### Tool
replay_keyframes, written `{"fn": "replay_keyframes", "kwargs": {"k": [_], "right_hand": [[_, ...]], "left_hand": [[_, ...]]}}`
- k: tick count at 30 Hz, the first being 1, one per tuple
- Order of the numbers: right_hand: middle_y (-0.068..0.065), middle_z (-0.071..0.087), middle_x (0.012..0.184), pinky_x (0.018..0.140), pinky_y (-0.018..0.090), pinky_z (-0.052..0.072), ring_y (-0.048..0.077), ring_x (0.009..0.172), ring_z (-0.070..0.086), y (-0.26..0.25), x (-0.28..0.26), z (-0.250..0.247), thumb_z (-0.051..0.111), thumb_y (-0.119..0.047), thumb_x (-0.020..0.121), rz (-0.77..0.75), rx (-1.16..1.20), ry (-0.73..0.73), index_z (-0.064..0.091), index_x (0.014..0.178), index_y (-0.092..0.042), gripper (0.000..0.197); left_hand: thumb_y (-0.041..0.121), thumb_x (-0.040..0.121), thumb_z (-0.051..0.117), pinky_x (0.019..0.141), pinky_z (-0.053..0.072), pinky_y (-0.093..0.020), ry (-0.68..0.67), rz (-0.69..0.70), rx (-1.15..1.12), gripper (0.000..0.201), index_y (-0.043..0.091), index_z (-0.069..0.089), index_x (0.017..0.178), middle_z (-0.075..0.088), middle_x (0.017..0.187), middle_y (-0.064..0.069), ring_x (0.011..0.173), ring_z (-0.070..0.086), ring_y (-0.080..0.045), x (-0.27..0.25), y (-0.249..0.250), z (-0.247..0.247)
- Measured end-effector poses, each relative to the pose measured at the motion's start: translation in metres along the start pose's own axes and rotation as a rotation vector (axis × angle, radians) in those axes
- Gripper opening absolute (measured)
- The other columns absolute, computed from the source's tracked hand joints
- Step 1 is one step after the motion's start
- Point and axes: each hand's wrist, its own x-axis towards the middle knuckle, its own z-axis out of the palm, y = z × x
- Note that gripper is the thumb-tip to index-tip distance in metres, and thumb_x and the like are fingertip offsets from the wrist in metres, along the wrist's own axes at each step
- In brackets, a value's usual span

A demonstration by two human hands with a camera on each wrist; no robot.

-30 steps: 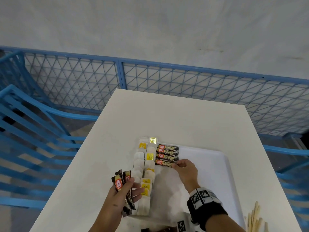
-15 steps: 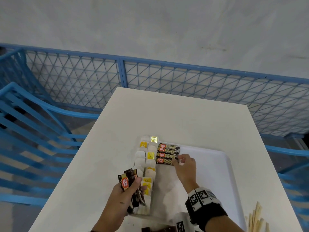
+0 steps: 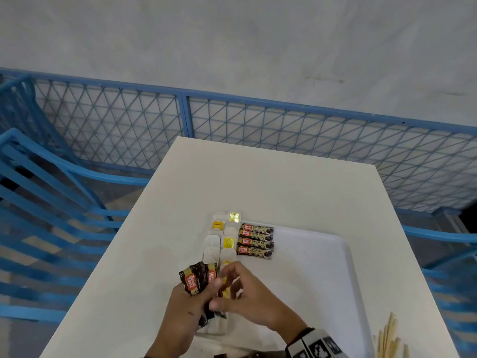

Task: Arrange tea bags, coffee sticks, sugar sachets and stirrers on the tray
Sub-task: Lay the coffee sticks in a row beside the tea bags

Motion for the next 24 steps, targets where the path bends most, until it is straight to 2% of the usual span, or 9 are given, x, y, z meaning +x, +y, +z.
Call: {"fn": "replay_keyframes", "kwargs": {"k": [2, 5, 7, 10, 13, 17, 19, 21, 24], "right_hand": [[-0.010, 0.049, 0.089, 0.061, 0.011, 0.042, 0.001, 0.075, 0.052, 0.007, -0.002, 0.002, 0.080, -0.025, 0.072, 0.010, -0.072, -0.030, 0.044, 0.098, -0.020, 0.045], [-0.010, 0.055, 0.083, 0.064, 0.015, 0.044, 0.004, 0.071, 0.054, 0.013, -0.003, 0.005, 0.076, -0.022, 0.077, 0.004, -0.065, -0.007, 0.046, 0.086, -0.025, 0.031], [-0.009, 0.060, 0.078, 0.065, 0.020, 0.048, 0.007, 0.068, 0.058, 0.016, -0.002, 0.004, 0.071, -0.013, 0.081, 0.006, 0.045, 0.028, 0.050, 0.084, -0.021, 0.022], [-0.005, 0.067, 0.070, 0.064, 0.022, 0.052, 0.009, 0.065, 0.063, 0.015, -0.002, -0.001, 0.066, -0.002, 0.083, 0.008, 0.224, 0.096, 0.058, 0.084, -0.012, 0.013], [-0.002, 0.067, 0.067, 0.064, 0.021, 0.052, 0.008, 0.063, 0.064, 0.011, -0.005, -0.007, 0.059, 0.001, 0.087, 0.001, 0.298, 0.154, 0.064, 0.089, -0.008, 0.010], [0.002, 0.065, 0.071, 0.068, 0.020, 0.052, 0.006, 0.065, 0.062, 0.013, -0.008, -0.015, 0.050, -0.001, 0.093, 0.004, 0.311, 0.199, 0.066, 0.098, -0.008, 0.018], [0.002, 0.063, 0.071, 0.070, 0.020, 0.051, 0.007, 0.066, 0.060, 0.017, -0.008, -0.019, 0.051, -0.001, 0.092, 0.014, 0.328, 0.247, 0.068, 0.101, -0.004, 0.019], [0.001, 0.062, 0.068, 0.070, 0.021, 0.050, 0.008, 0.065, 0.057, 0.022, -0.008, -0.022, 0.054, -0.001, 0.090, 0.034, 0.375, 0.289, 0.069, 0.100, -0.003, 0.018], [0.002, 0.061, 0.063, 0.065, 0.021, 0.050, 0.011, 0.061, 0.055, 0.027, -0.007, -0.023, 0.057, 0.001, 0.088, 0.073, 0.453, 0.335, 0.070, 0.090, -0.004, 0.014]], "left_hand": [[0.011, 0.077, 0.069, 0.059, 0.053, -0.033, 0.023, 0.016, -0.026, 0.014, 0.005, 0.072, 0.090, 0.074, 0.078, -0.016, 0.070, 0.071, -0.027, -0.001, 0.003, 0.001], [0.013, 0.073, 0.071, 0.062, 0.052, -0.034, 0.042, 0.041, -0.053, 0.019, 0.004, 0.072, 0.090, 0.073, 0.075, -0.013, 0.069, 0.069, -0.025, 0.000, 0.001, -0.002], [0.018, 0.068, 0.072, 0.062, 0.050, -0.032, 0.064, 0.037, -0.073, 0.019, 0.004, 0.072, 0.082, 0.069, 0.072, -0.016, 0.069, 0.063, -0.026, 0.002, 0.001, -0.005], [0.020, 0.070, 0.069, 0.073, 0.047, -0.036, 0.088, 0.045, -0.120, 0.016, 0.005, 0.073, 0.071, 0.065, 0.077, -0.023, 0.076, 0.058, -0.029, 0.004, 0.000, -0.009], [0.012, 0.081, 0.065, 0.063, 0.050, -0.027, 0.140, 0.046, -0.085, 0.013, 0.002, 0.071, 0.077, 0.070, 0.066, -0.014, 0.065, 0.061, -0.022, 0.006, -0.004, -0.012], [0.011, 0.084, 0.065, 0.059, 0.043, -0.029, 0.150, 0.028, -0.027, 0.011, 0.005, 0.069, 0.077, 0.064, 0.056, -0.009, 0.056, 0.052, -0.020, 0.002, -0.002, -0.011], [0.016, 0.083, 0.066, 0.051, 0.039, -0.026, 0.139, 0.031, 0.033, 0.013, 0.007, 0.070, 0.076, 0.062, 0.053, -0.006, 0.050, 0.049, -0.015, 0.000, -0.003, -0.009], [0.021, 0.083, 0.067, 0.044, 0.034, -0.024, 0.151, 0.043, 0.093, 0.014, 0.011, 0.072, 0.075, 0.062, 0.053, -0.003, 0.049, 0.047, -0.012, 0.000, -0.005, -0.007], [0.022, 0.085, 0.066, 0.042, 0.031, -0.024, 0.159, 0.036, 0.120, 0.018, 0.011, 0.070, 0.070, 0.060, 0.053, -0.002, 0.053, 0.046, -0.014, 0.000, -0.006, -0.004]]}}
